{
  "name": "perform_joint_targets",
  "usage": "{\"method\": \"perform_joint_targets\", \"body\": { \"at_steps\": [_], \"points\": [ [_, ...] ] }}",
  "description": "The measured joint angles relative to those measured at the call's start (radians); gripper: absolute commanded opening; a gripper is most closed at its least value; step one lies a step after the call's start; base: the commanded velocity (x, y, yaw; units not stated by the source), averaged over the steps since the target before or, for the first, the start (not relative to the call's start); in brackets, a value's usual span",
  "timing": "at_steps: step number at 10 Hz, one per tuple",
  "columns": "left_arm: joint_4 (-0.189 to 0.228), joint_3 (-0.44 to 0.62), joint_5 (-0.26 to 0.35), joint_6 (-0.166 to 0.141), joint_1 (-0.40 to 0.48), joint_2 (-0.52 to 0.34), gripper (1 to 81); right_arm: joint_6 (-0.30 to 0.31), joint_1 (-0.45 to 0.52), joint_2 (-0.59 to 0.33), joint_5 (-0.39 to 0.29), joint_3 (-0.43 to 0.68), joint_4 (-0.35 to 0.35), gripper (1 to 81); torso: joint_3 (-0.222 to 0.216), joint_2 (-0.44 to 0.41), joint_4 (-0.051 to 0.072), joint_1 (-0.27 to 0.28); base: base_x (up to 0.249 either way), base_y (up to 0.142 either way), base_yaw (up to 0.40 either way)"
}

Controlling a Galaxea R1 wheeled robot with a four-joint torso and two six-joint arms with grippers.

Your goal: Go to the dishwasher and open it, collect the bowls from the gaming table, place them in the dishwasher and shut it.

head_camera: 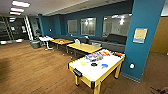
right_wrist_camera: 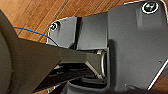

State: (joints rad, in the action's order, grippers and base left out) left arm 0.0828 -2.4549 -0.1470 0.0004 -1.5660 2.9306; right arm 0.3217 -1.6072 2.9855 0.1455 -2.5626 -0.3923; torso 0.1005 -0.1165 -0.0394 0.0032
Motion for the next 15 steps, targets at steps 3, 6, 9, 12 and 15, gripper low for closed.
{"method": "perform_joint_targets", "body": {
  "at_steps": [3,6,9,12,15],
  "points": [
    [0.0,-0.001,-0.001,0.0,0.002,-0.005,81.1,0.0,0.001,0.006,0.001,0.0,0.0,81.1,0.0,0.0,0.0,0.0,0.161,0.065,0.0],
    [0.0,-0.001,0.0,0.0,0.002,-0.005,81.1,0.0,0.0,0.003,0.001,0.0,0.0,81.1,0.0,0.0,0.0,0.0,0.161,0.063,0.0],
    [0.0,-0.001,0.0,0.0,0.002,-0.003,81.1,0.0,0.001,0.003,0.001,0.0,0.0,81.1,0.0,0.0,0.0,0.0,0.161,0.062,0.0],
    [0.0,-0.001,-0.003,0.0,0.002,-0.005,81.1,0.0,0.001,0.005,0.001,0.0,0.0,81.1,0.0,0.0,0.0,0.0,0.158,0.062,0.0],
    [0.0,-0.001,-0.002,0.0,0.002,-0.005,81.1,0.0,0.001,0.004,0.001,0.0,0.0,81.1,0.0,0.0,0.0,0.0,0.147,0.069,0.0]
  ]
}}
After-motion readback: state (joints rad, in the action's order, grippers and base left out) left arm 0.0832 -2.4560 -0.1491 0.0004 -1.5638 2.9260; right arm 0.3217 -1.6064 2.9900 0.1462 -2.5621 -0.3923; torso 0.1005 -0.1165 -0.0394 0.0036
